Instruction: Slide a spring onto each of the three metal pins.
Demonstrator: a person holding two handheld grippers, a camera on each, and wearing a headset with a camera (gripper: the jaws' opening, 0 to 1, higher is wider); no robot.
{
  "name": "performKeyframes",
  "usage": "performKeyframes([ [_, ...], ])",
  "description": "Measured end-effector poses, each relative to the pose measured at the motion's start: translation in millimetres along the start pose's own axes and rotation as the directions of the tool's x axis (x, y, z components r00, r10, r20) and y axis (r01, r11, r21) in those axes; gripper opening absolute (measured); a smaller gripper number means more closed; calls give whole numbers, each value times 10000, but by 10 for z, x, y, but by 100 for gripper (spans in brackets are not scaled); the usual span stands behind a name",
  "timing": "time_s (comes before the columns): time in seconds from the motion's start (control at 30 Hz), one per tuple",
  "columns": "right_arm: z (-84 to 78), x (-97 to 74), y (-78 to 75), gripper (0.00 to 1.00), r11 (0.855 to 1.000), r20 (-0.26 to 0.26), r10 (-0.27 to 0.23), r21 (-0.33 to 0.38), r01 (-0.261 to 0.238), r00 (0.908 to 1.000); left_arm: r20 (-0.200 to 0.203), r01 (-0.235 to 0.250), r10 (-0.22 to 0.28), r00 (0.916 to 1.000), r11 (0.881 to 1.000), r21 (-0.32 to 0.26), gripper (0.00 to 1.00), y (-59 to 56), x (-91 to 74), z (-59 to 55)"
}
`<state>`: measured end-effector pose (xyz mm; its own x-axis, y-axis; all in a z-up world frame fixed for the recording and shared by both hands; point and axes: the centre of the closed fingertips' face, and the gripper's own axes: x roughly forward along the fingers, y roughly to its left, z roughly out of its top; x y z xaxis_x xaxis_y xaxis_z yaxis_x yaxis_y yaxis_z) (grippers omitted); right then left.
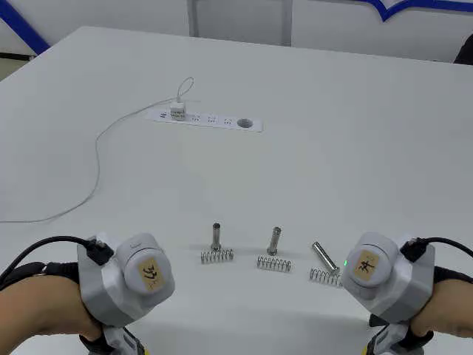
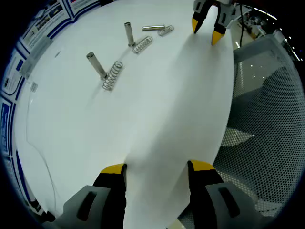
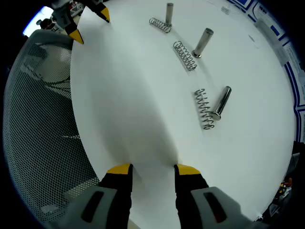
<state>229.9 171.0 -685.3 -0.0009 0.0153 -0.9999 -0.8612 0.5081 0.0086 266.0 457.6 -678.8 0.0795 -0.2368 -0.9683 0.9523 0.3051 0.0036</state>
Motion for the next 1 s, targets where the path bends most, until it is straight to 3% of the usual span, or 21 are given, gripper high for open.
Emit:
performKeyframes([
  [0.2,-16,5,-37,35,9996,-82,126,-252,-128,9999,179,65,-69,9998,9997,240,55,18,17,15],
  [0.37,-19,-14,-51,31,9997,569,117,-237,-103,9983,425,-49,48,9991,10000,13,55,19,21,27],
  [0.47,-19,-13,-38,30,9998,782,13,-184,1,9969,853,-146,164,9962,9997,-219,55,4,19,42],
  [0.57,-13,-17,-35,30,9999,1078,-115,0,115,9941,1494,-243,337,9882,9976,-642,56,0,25,80],
  [0.67,-5,-20,-42,30,9999,1212,-125,73,117,9925,1889,-240,352,9814,9978,-611,56,-6,30,119],
  [0.77,-11,-23,-31,30,9998,1359,-208,77,199,9905,2023,-142,186,9791,9996,-232,55,-14,32,138],
  [0.9,-2,-36,-41,30,9990,2332,-198,426,101,9722,2217,-85,93,9751,10000,-46,54,-8,31,149],
  [1.0,20,-53,-52,30,9926,3322,-411,1210,6,9423,2388,-91,89,9710,10000,-3,50,32,27,163],
])
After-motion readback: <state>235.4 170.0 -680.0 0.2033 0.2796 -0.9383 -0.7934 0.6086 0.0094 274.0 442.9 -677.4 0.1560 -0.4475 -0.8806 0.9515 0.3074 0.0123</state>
